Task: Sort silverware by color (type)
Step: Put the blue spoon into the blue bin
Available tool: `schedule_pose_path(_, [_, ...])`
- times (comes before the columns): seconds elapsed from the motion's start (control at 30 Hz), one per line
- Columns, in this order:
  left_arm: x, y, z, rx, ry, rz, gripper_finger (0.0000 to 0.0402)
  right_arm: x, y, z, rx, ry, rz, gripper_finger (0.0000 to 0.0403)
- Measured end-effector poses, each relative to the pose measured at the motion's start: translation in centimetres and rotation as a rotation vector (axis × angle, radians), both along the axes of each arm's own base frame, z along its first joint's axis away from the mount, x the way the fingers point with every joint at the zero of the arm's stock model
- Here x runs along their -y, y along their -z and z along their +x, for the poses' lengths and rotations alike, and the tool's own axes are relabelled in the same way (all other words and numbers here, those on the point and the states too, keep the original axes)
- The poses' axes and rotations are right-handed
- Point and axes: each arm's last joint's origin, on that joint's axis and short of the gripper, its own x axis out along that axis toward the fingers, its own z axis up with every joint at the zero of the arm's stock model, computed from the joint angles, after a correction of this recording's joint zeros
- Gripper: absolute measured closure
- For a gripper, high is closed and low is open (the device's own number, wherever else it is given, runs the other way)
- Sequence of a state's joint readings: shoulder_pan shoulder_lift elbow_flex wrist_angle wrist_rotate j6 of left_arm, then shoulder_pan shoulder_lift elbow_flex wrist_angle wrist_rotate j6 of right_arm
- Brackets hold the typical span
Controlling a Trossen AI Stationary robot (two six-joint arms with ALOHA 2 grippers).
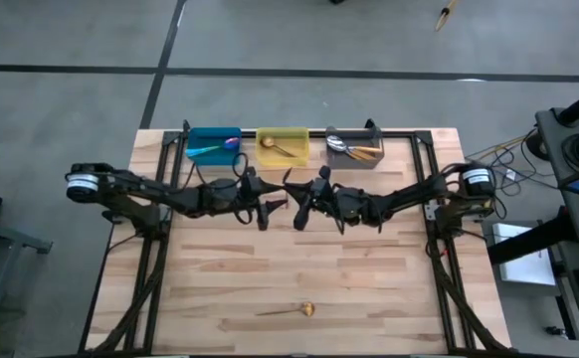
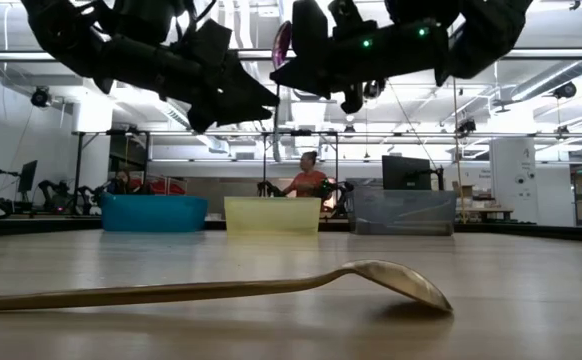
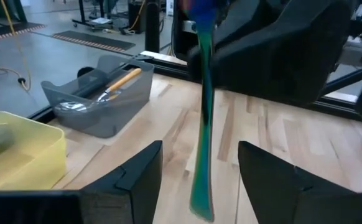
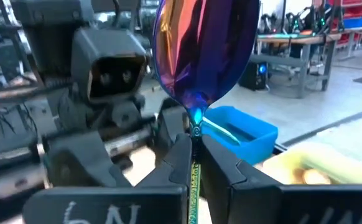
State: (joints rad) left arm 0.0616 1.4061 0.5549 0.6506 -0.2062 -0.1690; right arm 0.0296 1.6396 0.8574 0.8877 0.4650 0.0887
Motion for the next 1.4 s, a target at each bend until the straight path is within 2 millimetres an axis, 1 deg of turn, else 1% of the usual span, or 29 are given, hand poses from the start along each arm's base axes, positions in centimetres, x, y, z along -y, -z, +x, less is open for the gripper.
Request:
schedule_pose_path(0.17, [-0.1, 0.8, 0.8, 0.018, -0.017, -0.003, 0.0223, 0.0, 0.3, 0.3, 0.046, 0.0, 0.001, 0.039])
schedule_pose_path(0.33, [-0.3, 1.2, 1.5, 0.004, -0.07, 0.007, 0.0258, 0.0, 0.2, 0.3, 0.062, 0.002, 0.007, 0.039])
schedule_pose_path(0.43, [-0.3, 1.1, 1.9, 0.003, -0.068, 0.017, 0.0298, 0.1, 0.2, 0.3, 0.062, 0.009, 0.008, 0.039])
schedule_pose_path(0.57, [-0.3, 0.7, 2.4, 0.013, -0.079, 0.023, 0.0378, 0.2, 0.2, 0.3, 0.064, 0.015, 0.009, 0.039])
schedule_pose_path(0.6, [-0.3, 0.6, 2.5, 0.017, -0.086, 0.023, 0.0388, 0.2, 0.2, 0.3, 0.064, 0.019, 0.009, 0.039])
schedule_pose_path(0.83, [-0.3, 0.3, 2.4, 0.023, -0.09, 0.024, 0.0399, 0.2, 0.2, 0.3, 0.068, 0.015, 0.01, 0.0389])
schedule_pose_path(0.9, [-0.3, 0.4, 2.4, 0.026, -0.091, 0.011, 0.0401, 0.2, 0.2, 0.3, 0.069, 0.01, 0.019, 0.0382])
schedule_pose_path(0.97, [-0.3, 0.4, 2.4, 0.028, -0.091, -0.005, 0.0401, 0.2, 0.2, 0.3, 0.066, 0.003, 0.023, 0.0367])
schedule_pose_path(1.17, [-0.3, 0.4, 2.4, 0.035, -0.071, -0.034, 0.04, 0.1, 0.3, 0.3, 0.048, -0.004, 0.029, 0.0302])
schedule_pose_path(1.3, [-0.3, 0.3, 2.4, 0.036, -0.061, -0.037, 0.04, 0.1, -0.2, -0.1, 0.016, -0.002, 0.028, 0.0267])
schedule_pose_path(1.4, [-0.2, 0.3, 2.4, 0.036, -0.054, -0.038, 0.0401, 0.1, -0.8, -0.5, -0.016, -0.002, 0.028, 0.0249])
